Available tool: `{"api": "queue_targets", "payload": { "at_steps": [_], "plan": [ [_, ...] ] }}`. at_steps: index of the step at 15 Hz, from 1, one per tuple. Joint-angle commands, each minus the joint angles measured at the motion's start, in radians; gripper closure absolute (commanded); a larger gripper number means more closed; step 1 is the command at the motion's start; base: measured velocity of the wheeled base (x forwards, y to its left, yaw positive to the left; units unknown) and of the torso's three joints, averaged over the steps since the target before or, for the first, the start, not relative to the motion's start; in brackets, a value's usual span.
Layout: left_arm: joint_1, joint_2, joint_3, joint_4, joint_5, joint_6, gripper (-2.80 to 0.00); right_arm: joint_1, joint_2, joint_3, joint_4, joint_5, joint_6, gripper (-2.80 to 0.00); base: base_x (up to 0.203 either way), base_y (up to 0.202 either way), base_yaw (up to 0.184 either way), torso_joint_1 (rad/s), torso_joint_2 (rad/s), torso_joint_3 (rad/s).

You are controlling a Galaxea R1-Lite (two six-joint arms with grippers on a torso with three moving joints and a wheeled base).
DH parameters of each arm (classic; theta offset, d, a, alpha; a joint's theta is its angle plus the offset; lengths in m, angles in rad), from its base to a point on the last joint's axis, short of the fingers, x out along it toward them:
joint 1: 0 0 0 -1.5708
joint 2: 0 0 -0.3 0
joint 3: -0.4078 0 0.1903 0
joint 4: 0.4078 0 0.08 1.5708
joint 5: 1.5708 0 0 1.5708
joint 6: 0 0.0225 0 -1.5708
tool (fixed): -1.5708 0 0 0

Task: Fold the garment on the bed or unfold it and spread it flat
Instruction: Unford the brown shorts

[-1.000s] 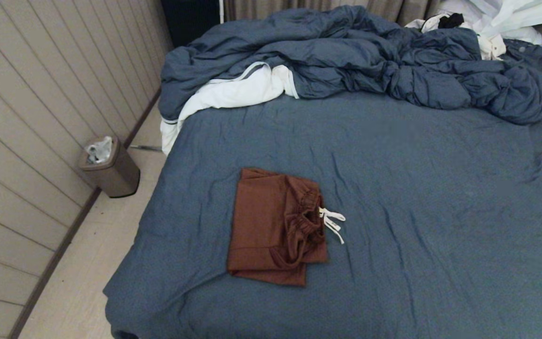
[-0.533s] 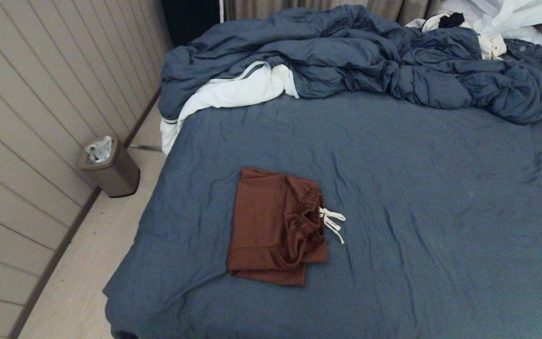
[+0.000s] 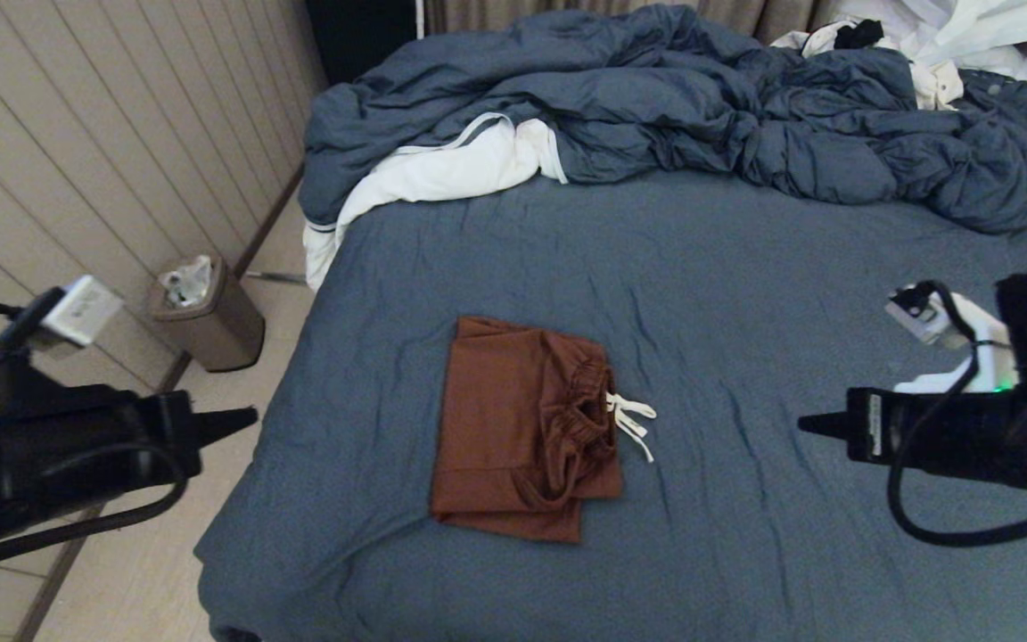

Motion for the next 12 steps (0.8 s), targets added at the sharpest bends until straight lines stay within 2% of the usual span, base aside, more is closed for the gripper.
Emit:
{"api": "queue_targets", "payload": {
  "at_steps": [1, 3, 5, 9, 12],
  "plan": [
    [-0.104, 0.251, -0.023, -0.111, 0.035, -0.020, 0.00, 0.054, 0.177, -0.008, -0.034, 0.010, 0.002, 0.00, 0.000, 0.000, 0.000, 0.000, 0.00, 0.000],
    [-0.175, 0.356, -0.072, -0.176, 0.074, -0.040, 0.00, 0.122, 0.241, -0.014, -0.062, 0.014, 0.004, 0.00, 0.000, 0.000, 0.000, 0.000, 0.00, 0.000],
    [-0.259, 0.448, -0.148, -0.195, 0.134, -0.045, 0.00, 0.152, 0.279, -0.007, -0.118, 0.014, 0.006, 0.00, 0.000, 0.000, 0.000, 0.000, 0.00, 0.000],
    [-0.404, 0.608, -0.324, -0.202, 0.216, -0.054, 0.00, 0.155, 0.317, -0.007, -0.202, 0.012, 0.024, 0.00, 0.000, 0.000, 0.000, 0.000, 0.00, 0.000],
    [-0.494, 0.727, -0.438, -0.242, 0.318, -0.077, 0.00, 0.144, 0.316, 0.011, -0.290, 0.011, 0.043, 0.00, 0.000, 0.000, 0.000, 0.000, 0.00, 0.000]
  ]
}}
